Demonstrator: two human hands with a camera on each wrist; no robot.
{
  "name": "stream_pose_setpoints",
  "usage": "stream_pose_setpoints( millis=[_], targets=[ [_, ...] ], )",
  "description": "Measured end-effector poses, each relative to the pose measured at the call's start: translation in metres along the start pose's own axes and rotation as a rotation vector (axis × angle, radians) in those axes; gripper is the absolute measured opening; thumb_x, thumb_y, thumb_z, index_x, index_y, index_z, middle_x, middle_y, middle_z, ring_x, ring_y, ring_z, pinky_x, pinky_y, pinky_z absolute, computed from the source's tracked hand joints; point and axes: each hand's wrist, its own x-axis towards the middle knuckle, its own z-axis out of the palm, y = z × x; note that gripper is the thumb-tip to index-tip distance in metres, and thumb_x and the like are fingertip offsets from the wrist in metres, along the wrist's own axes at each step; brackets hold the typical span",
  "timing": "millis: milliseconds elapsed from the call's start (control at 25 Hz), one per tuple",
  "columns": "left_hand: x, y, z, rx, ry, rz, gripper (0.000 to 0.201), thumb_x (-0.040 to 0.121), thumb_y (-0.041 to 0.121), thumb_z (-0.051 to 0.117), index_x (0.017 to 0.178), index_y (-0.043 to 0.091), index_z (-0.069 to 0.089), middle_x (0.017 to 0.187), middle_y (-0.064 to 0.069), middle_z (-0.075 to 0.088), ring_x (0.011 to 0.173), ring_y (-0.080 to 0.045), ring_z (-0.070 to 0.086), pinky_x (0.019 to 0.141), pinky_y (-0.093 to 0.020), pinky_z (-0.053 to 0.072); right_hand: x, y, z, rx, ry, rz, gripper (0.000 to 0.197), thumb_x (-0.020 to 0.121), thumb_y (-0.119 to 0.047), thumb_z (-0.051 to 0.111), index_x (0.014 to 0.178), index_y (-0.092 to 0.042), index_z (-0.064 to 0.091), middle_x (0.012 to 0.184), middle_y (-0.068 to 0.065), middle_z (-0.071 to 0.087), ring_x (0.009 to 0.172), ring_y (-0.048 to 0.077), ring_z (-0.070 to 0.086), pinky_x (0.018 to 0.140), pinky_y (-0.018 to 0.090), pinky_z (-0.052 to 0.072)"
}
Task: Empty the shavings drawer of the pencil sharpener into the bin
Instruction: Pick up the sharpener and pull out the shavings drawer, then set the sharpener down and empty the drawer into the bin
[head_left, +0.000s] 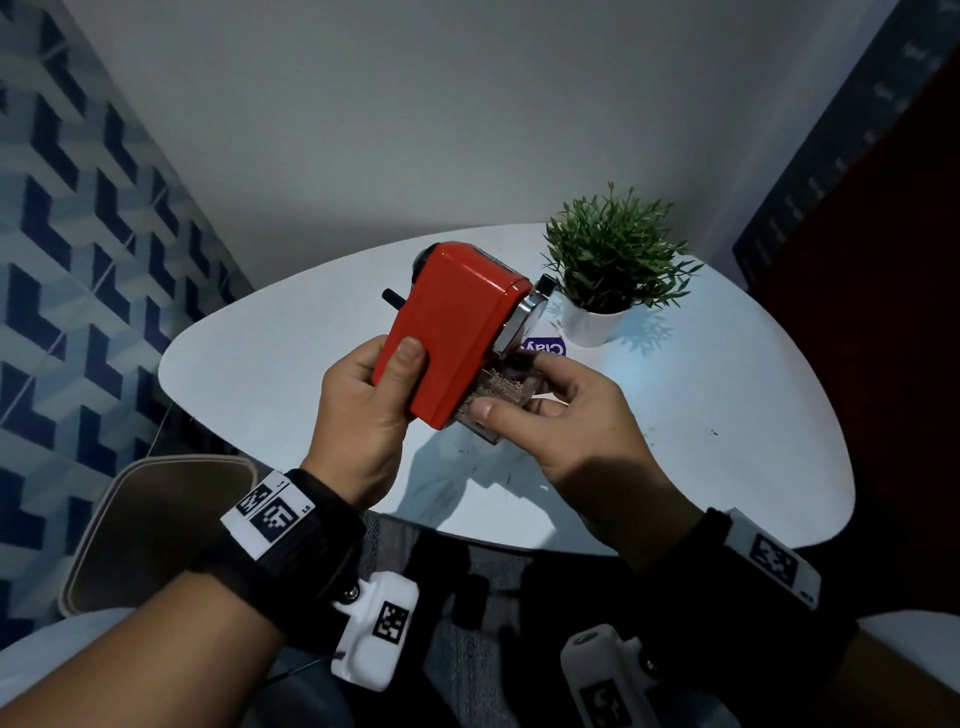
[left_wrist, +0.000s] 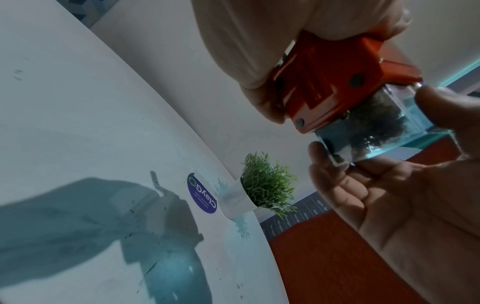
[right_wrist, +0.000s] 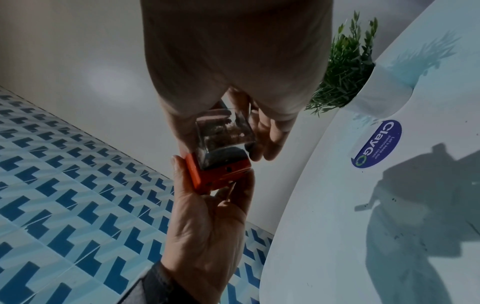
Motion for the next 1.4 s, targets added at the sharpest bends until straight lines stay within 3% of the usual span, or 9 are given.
stream_pose_setpoints(
  millis=[160,280,560,720,880,1000,1080,1240,1400],
  targets=[
    [0.001,0.005,-0.005,-0.019,-0.01,0.015,0.063,0.056,0.065,0.088,0.091,0.021,0.059,0.08,0.002,0.074,0.066,-0.017,0.067,0.057,-0.03,0.057,0.003,-0.002,-0.002,-0.157,0.015,-0.039,0.028,0.079,0.005,0.086,0.102,-0.007,0.076,0.067,-0.008,0.072,0.063,0.004,0.065,0.064,0.015,0.056],
    [-0.001,0.009,-0.009,-0.036,-0.018,0.031,0.065,0.057,0.062,0.09,0.093,0.021,0.056,0.078,0.0,0.074,0.064,-0.017,0.066,0.057,-0.03,0.055,0.005,0.0,-0.005,-0.262,0.018,-0.078,0.035,0.076,-0.004,0.09,0.105,0.005,0.073,0.074,0.006,0.057,0.065,0.012,0.049,0.063,0.023,0.043],
    [0.017,0.029,-0.031,-0.055,0.136,0.095,0.039,0.078,0.038,0.08,0.097,0.021,0.05,0.085,0.007,0.076,0.079,-0.019,0.071,0.07,-0.044,0.063,0.007,0.011,-0.03,-0.387,0.062,0.005,0.038,0.079,0.006,0.085,0.108,-0.013,0.069,0.057,-0.023,0.07,0.05,-0.009,0.06,0.057,0.003,0.045],
    [0.026,0.034,-0.04,-0.071,0.185,0.092,0.022,0.088,0.026,0.068,0.098,0.02,0.049,0.095,0.003,0.074,0.089,-0.023,0.071,0.081,-0.053,0.062,0.014,0.045,-0.044,-0.676,0.069,0.088,0.049,0.073,-0.014,0.091,0.115,-0.021,0.068,0.083,-0.016,0.069,0.052,-0.006,0.062,0.065,0.017,0.048],
    [0.019,0.024,-0.034,-0.036,0.128,0.045,0.037,0.077,0.034,0.078,0.097,0.02,0.049,0.106,-0.014,0.064,0.093,-0.031,0.064,0.081,-0.052,0.059,0.021,0.089,-0.051,-0.919,-0.009,0.178,0.074,0.05,-0.049,0.074,0.119,-0.022,0.067,0.107,-0.001,0.073,0.075,0.02,0.064,0.074,0.027,0.046],
    [0.014,0.016,-0.03,-0.044,0.076,0.006,0.04,0.074,0.034,0.078,0.098,0.019,0.05,0.112,-0.02,0.056,0.098,-0.033,0.059,0.082,-0.053,0.055,0.028,0.119,-0.056,-1.002,-0.026,0.23,0.066,0.053,-0.04,0.072,0.115,-0.018,0.069,0.107,0.008,0.075,0.093,0.03,0.069,0.075,0.03,0.047],
    [0.011,0.013,-0.028,-0.083,0.058,-0.021,0.04,0.074,0.032,0.077,0.099,0.018,0.049,0.11,-0.019,0.059,0.099,-0.034,0.059,0.08,-0.052,0.057,0.035,0.135,-0.059,-1.025,-0.02,0.274,0.058,0.06,-0.027,0.076,0.117,-0.018,0.068,0.11,0.01,0.074,0.101,0.032,0.069,0.082,0.032,0.052],
    [0.01,0.01,-0.029,-0.148,0.03,-0.082,0.038,0.077,0.031,0.076,0.104,0.017,0.052,0.112,-0.014,0.067,0.105,-0.039,0.06,0.098,-0.078,0.041,0.039,0.159,-0.065,-1.089,-0.062,0.348,0.058,0.071,-0.021,0.078,0.127,-0.019,0.062,0.121,0.01,0.071,0.111,0.031,0.067,0.091,0.032,0.051],
    [0.013,0.013,-0.03,-0.166,0.031,-0.102,0.038,0.077,0.031,0.075,0.105,0.016,0.053,0.113,-0.011,0.069,0.106,-0.037,0.063,0.1,-0.079,0.039,0.035,0.142,-0.061,-1.122,-0.112,0.316,0.103,0.065,-0.047,0.084,0.156,-0.027,0.04,0.151,0.006,0.054,0.138,0.029,0.054,0.113,0.041,0.045]
  ],
)
